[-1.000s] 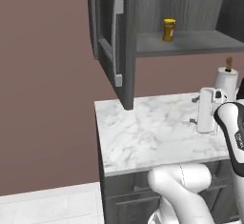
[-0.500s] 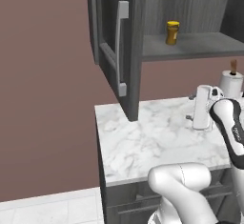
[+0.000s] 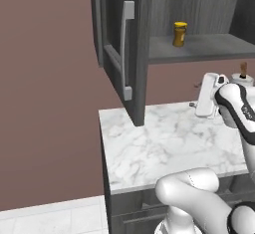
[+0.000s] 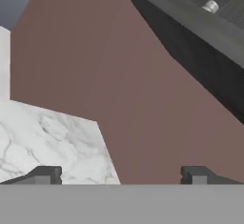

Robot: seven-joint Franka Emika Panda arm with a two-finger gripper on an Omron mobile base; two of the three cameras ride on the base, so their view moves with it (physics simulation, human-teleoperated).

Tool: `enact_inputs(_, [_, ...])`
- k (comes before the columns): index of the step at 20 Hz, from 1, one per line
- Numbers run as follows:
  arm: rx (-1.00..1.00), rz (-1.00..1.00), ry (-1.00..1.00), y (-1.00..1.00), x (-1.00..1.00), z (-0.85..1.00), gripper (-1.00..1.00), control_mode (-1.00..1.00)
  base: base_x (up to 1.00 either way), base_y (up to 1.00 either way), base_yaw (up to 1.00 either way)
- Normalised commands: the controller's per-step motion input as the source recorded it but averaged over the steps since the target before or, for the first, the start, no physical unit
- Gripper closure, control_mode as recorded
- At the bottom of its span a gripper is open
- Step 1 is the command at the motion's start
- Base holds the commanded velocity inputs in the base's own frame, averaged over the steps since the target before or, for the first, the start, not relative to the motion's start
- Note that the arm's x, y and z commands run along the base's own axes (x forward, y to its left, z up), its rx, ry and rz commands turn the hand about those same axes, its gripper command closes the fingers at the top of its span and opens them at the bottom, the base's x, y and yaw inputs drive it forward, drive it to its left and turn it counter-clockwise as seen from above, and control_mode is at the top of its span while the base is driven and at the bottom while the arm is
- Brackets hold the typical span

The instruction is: Collect the turmeric, mayonnaise, and shaker from the cabinet and place them next to the stove.

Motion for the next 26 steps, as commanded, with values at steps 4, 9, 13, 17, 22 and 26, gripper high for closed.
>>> enact_inputs(4, [0.03, 0.0, -0.01, -0.18, -0.15, 0.61, -1.0, -1.0, 0.0, 0.0, 0.0])
enact_inputs(9, [0.02, -0.04, 0.0, -0.02, -0.16, 0.7, -1.0, -1.0, 0.0, 0.0, 0.0])
enact_inputs(13, [0.02, -0.12, 0.0, 0.0, -0.04, 0.68, -1.0, -1.0, 0.0, 0.0, 0.0])
enact_inputs(17, [0.06, -0.16, 0.04, 0.0, 0.0, 0.57, -1.0, -1.0, 0.0, 0.0, 0.0])
enact_inputs(22, [0.13, -0.21, 0.05, 0.0, -0.01, 0.18, -1.0, -1.0, 0.0, 0.0, 0.0])
enact_inputs(26, [0.21, -0.21, 0.03, 0.0, -0.11, 0.02, -1.0, -1.0, 0.0, 0.0, 0.0])
